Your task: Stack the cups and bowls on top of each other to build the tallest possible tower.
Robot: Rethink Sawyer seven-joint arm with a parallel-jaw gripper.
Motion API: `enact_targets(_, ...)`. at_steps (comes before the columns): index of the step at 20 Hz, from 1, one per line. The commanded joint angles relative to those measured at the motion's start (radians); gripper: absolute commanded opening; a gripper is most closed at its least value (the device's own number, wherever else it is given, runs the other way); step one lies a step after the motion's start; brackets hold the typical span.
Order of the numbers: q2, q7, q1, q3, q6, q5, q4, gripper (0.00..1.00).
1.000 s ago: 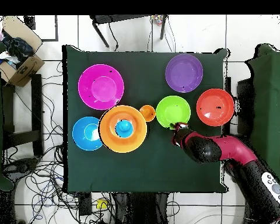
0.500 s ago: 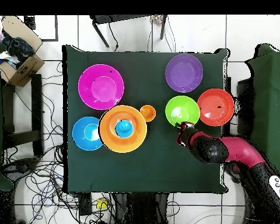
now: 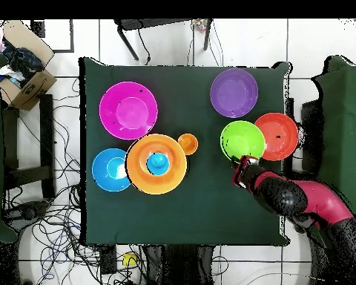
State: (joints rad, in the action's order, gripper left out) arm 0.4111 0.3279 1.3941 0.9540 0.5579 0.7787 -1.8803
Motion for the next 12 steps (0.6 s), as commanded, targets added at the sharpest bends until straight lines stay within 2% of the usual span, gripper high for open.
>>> enact_targets(1, 0.194, 0.095, 0.040, 0.186, 0.004, -0.121, -0.203, 0.00)
enact_targets(4, 0.314, 0.211, 0.023, 0.234, -0.101, -0.133, -0.272, 0.00)
enact_targets(6, 0.395, 0.257, 0.010, 0.264, -0.138, -0.157, -0.307, 0.00)
enact_targets(10, 0.497, 0.360, -0.016, 0.299, -0.208, -0.244, -0.369, 0.00)
enact_targets(12, 0.534, 0.415, -0.033, 0.316, -0.273, -0.284, -0.405, 0.00)
